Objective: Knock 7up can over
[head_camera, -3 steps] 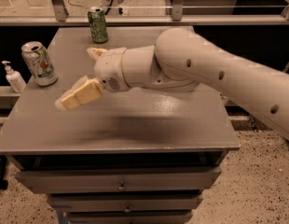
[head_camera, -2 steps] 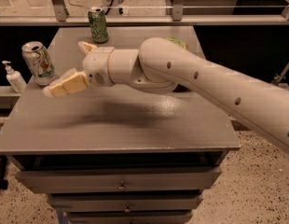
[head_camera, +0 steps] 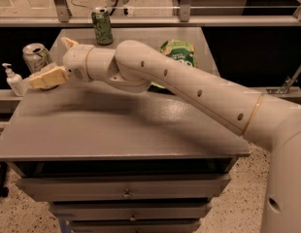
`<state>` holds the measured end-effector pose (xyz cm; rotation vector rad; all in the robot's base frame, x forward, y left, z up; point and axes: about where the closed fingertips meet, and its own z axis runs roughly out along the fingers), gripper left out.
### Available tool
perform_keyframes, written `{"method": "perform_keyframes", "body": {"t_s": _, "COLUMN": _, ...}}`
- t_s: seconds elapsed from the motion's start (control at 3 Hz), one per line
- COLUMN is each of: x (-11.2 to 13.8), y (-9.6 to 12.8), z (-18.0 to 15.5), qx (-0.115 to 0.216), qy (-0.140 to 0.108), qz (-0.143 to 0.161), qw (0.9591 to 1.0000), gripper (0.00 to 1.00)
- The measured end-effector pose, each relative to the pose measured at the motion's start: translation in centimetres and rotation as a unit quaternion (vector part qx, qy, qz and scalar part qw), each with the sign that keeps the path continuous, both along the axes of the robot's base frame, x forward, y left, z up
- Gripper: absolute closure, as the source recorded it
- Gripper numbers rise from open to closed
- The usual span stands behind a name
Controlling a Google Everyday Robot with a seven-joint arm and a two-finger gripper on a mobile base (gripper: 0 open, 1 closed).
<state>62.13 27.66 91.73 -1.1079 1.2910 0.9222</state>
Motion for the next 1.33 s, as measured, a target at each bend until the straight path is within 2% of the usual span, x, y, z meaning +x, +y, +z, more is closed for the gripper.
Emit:
{"method": "perform_keyframes", "body": {"t_s": 0.33, "x": 0.9, "y": 2.7, "z": -1.1, "qx": -0.001, "qy": 0.004, "qz": 0.01, "qw": 0.9999, "gripper": 0.0}}
{"method": "perform_keyframes", "body": {"t_s": 0.67, "x": 1.2, "y": 4.2, "z": -2.0, "qx": -0.003, "qy": 0.008, "qz": 0.018, "qw": 0.9998, "gripper": 0.0}}
{"method": "perform_keyframes", "body": {"t_s": 1.0, "x": 1.0, "y": 4.9, "z": -2.8, "qx": -0.004, "qy": 0.009, "qz": 0.024, "qw": 0.9997, "gripper": 0.18}}
{"method": "perform_keyframes", "body": {"t_s": 1.33, "x": 0.6, "y": 4.9, "z": -3.3, "qx": -0.002, "qy": 0.009, "qz": 0.026, "qw": 0.9996, "gripper": 0.41}}
